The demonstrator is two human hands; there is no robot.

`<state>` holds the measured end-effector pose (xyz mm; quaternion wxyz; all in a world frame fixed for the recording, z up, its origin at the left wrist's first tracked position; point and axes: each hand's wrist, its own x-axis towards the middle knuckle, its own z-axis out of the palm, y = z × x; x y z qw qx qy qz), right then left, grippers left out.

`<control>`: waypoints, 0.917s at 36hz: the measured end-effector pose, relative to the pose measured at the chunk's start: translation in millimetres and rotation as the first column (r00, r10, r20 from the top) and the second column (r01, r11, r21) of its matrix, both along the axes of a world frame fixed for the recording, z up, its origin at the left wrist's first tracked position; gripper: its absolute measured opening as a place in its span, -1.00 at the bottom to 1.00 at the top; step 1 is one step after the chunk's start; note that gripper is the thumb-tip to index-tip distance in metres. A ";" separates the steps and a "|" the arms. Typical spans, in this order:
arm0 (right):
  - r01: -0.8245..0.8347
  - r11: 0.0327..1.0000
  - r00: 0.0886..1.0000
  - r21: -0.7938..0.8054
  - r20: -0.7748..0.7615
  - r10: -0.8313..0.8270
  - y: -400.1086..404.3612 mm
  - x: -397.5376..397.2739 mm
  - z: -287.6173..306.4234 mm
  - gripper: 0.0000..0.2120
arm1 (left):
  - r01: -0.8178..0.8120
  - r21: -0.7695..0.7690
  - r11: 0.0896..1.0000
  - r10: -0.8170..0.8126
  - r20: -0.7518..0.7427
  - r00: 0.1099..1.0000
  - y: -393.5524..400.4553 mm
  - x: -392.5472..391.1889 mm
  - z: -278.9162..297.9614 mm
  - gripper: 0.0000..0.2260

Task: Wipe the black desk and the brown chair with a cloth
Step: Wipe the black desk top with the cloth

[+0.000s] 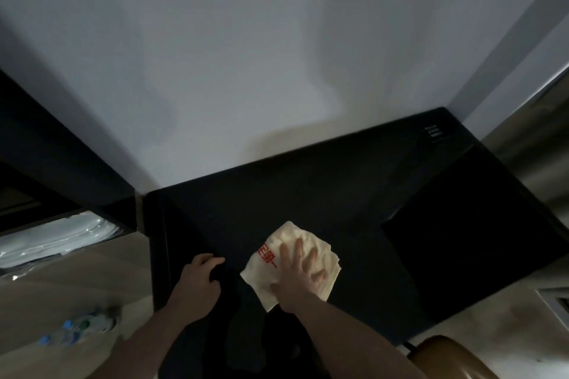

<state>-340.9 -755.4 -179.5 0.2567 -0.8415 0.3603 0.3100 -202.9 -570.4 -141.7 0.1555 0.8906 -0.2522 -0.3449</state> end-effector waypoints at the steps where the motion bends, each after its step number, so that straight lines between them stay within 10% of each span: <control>1: -0.004 1.000 1.000 0.000 0.002 0.004 -12.8 -4.4 -0.5 -0.10 | 0.004 0.013 1.000 -0.004 -0.007 1.000 -10.7 -2.6 0.7 -0.53; 14: 0.078 0.997 0.996 0.005 -0.036 -0.077 -203.3 -68.9 6.7 -0.16 | -0.016 0.067 0.998 0.023 -0.108 0.994 -160.1 -59.4 19.2 -0.48; 33: 0.062 0.998 0.998 0.033 -0.026 -0.061 -162.8 -84.3 9.4 -0.14 | 0.066 0.154 0.986 -0.061 -0.041 0.997 -153.7 -82.2 23.2 -0.48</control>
